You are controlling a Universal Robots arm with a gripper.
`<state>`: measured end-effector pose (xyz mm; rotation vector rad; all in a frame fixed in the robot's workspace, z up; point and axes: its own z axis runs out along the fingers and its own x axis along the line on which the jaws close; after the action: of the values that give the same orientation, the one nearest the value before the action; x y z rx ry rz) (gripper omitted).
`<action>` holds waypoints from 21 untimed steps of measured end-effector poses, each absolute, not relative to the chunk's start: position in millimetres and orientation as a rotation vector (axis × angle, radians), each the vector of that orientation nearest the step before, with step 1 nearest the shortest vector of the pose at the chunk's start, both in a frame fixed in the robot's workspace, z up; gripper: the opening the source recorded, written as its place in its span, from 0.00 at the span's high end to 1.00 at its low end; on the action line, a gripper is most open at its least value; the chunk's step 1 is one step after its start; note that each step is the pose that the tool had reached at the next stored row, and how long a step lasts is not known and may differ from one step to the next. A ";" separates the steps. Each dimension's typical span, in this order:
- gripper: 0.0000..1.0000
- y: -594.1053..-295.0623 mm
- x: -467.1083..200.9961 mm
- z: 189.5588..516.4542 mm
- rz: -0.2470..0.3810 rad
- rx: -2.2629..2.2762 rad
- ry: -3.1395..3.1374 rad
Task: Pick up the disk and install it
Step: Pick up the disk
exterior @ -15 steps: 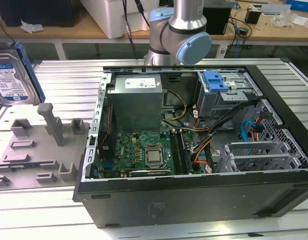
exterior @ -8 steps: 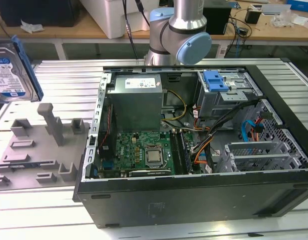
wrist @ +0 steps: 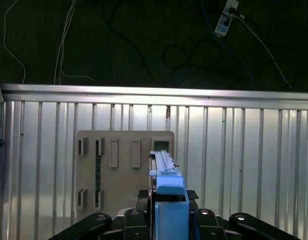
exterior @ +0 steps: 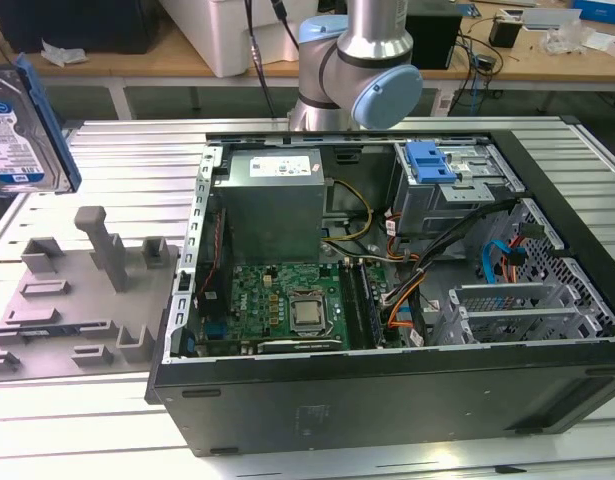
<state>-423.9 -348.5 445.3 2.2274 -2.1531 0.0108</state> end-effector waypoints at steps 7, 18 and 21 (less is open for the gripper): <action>0.63 -348.5 -423.9 460.5 0.017 2.224 -2.150; 0.63 -348.5 -423.9 470.2 0.023 2.221 -2.148; 0.63 -348.5 -423.9 470.2 0.023 2.221 -2.147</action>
<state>-423.9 -348.5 470.2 2.2213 -2.1475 0.0231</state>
